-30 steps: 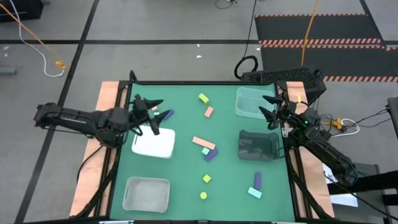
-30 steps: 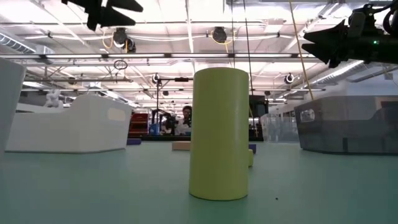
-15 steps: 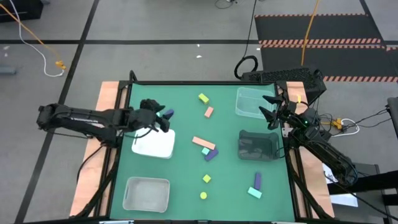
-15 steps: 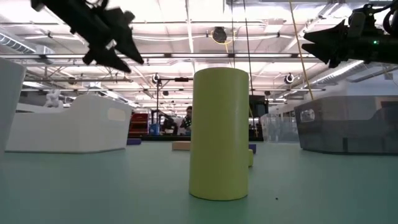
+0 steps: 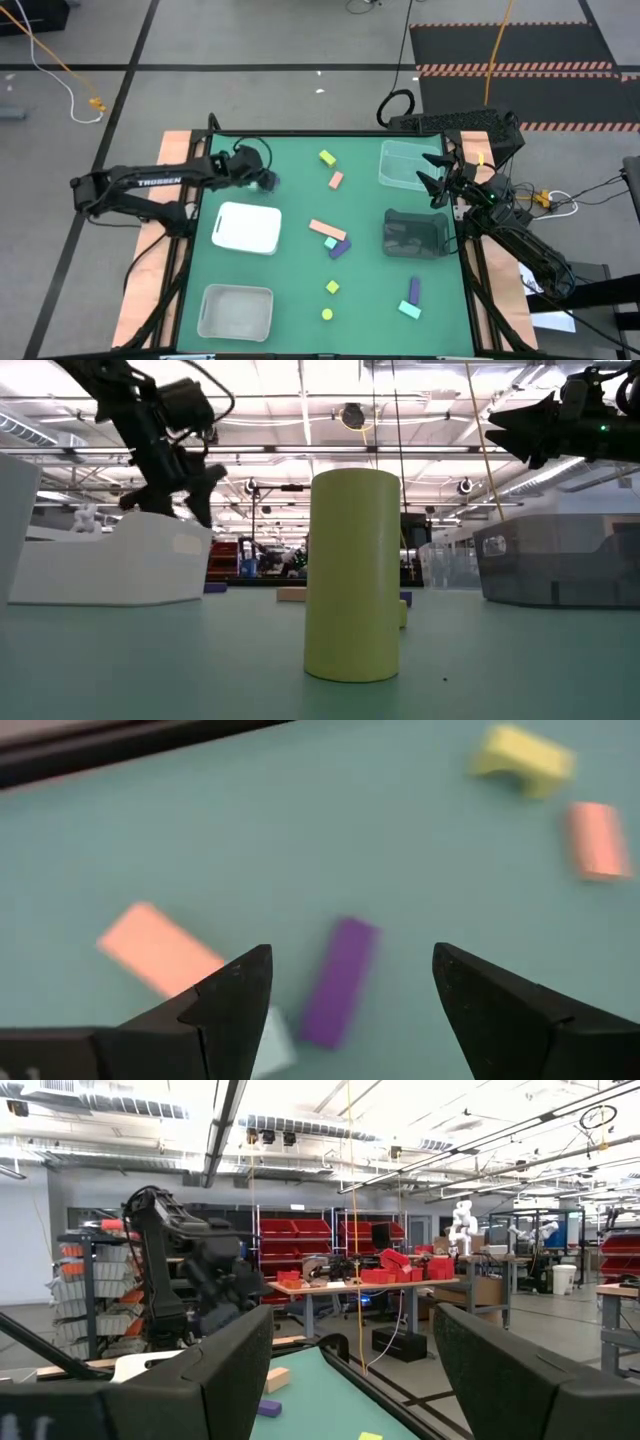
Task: Sort & place blocks by color
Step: Put the top left brown block into the white bin
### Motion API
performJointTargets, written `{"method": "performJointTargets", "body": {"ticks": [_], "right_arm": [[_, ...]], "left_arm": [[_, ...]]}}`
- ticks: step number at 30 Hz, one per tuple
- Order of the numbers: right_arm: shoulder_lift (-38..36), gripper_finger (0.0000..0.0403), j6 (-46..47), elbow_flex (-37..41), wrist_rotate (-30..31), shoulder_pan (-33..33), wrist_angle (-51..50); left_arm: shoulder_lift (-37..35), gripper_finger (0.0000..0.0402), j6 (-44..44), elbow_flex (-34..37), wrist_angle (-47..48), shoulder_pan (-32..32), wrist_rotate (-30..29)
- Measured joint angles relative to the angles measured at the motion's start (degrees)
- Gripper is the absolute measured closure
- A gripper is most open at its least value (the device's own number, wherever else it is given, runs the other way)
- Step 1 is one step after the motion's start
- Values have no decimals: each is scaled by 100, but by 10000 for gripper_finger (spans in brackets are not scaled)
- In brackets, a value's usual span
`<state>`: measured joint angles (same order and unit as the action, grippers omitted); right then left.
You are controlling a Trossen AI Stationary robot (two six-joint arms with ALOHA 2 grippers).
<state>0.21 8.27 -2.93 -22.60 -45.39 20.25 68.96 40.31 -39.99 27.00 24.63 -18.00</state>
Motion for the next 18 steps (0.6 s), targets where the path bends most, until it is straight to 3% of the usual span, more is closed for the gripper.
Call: {"method": "performJointTargets", "body": {"ticks": [9, 18], "right_arm": [[-1, 133, 2, 0, 0, 0, 0], [0, 133, 1, -1, -1, 0, 2]], "left_arm": [[329, 128, 671, 0, 703, 1241, 260], [863, 128, 1211, -2, 531, 1665, 321]]}}
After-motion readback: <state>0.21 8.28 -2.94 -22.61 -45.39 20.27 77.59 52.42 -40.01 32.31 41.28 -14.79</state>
